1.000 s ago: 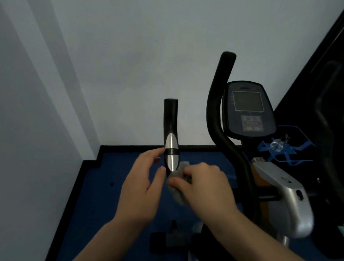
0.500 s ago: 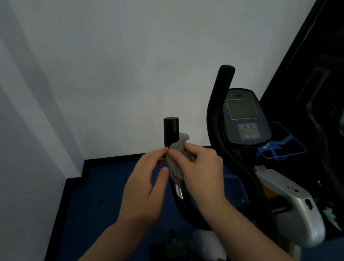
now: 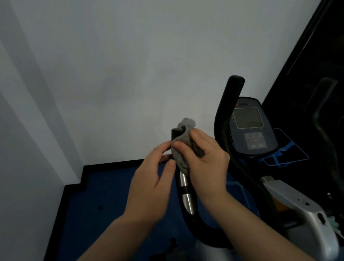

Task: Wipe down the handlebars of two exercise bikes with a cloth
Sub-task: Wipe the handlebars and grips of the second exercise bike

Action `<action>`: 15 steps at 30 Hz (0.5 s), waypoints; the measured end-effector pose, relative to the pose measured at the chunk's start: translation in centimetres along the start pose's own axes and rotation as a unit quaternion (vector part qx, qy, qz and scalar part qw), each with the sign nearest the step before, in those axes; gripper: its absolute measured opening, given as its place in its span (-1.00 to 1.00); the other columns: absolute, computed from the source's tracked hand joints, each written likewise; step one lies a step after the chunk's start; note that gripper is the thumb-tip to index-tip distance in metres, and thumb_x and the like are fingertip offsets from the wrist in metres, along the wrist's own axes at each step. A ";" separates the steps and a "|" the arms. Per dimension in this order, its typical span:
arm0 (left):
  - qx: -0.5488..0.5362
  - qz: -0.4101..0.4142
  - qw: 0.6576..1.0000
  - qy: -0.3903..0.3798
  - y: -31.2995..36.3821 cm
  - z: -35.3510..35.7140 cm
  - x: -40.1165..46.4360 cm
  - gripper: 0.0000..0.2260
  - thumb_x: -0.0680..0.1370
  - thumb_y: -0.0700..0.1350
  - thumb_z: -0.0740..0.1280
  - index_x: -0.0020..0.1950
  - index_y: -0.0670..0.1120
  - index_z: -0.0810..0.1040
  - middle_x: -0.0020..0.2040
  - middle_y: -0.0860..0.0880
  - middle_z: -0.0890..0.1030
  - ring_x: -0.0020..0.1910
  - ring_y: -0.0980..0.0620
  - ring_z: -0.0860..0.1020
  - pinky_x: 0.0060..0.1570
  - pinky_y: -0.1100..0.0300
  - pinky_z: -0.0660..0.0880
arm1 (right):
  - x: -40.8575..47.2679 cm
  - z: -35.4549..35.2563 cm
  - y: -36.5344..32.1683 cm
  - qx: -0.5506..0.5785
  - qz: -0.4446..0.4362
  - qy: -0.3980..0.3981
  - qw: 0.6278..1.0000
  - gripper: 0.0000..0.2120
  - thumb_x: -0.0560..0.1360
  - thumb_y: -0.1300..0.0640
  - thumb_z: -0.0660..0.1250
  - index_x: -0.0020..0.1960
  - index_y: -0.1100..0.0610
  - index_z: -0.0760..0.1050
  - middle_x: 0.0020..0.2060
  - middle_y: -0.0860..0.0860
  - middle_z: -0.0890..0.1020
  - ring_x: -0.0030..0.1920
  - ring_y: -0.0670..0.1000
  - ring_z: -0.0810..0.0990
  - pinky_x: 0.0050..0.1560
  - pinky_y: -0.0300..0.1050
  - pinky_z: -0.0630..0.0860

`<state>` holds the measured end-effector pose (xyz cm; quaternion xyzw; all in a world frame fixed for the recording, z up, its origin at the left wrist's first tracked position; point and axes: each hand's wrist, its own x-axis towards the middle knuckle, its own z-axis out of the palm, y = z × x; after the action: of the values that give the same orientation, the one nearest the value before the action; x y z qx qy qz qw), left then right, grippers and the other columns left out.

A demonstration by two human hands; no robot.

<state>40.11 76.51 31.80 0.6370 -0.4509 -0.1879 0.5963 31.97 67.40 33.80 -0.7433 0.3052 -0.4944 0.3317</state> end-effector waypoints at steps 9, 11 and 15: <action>0.010 -0.029 0.999 0.021 -0.4 -0.3 -0.6 -0.68 0.57 0.04 0.17 0.32 0.20 0.42 0.12 0.33 0.56 0.15 0.36 0.48 0.06 0.36 0.38 | 4.7 0.4 -1.6 -0.172 -0.187 -0.178 0.951 -0.90 0.44 0.19 0.42 -0.07 0.16 0.67 -0.09 0.01 0.69 -0.02 0.03 0.55 0.04 -0.06 0.48; 0.018 -0.034 0.999 0.026 -0.5 -0.9 -1.1 -0.68 0.56 0.06 0.18 0.32 0.23 0.41 0.14 0.32 0.54 0.17 0.37 0.47 0.07 0.36 0.37 | 3.1 0.3 -0.8 -0.126 -0.162 -0.072 0.976 -0.86 0.45 0.18 0.42 0.00 0.14 0.66 -0.05 -0.03 0.68 0.01 -0.03 0.56 0.09 -0.21 0.47; 0.025 -0.047 0.998 0.032 -0.9 -1.6 -2.0 -0.69 0.57 0.04 0.19 0.31 0.24 0.42 0.17 0.32 0.52 0.18 0.37 0.46 0.11 0.38 0.36 | 1.3 0.3 -0.3 -0.028 -0.052 0.043 0.997 -0.79 0.42 0.16 0.46 0.05 0.05 0.65 -0.10 -0.21 0.64 -0.02 -0.16 0.55 0.05 -0.39 0.45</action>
<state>40.63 78.91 30.74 0.6780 -0.4060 -0.1836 0.5846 32.72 66.63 34.66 -0.7454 0.2938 -0.5334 0.2711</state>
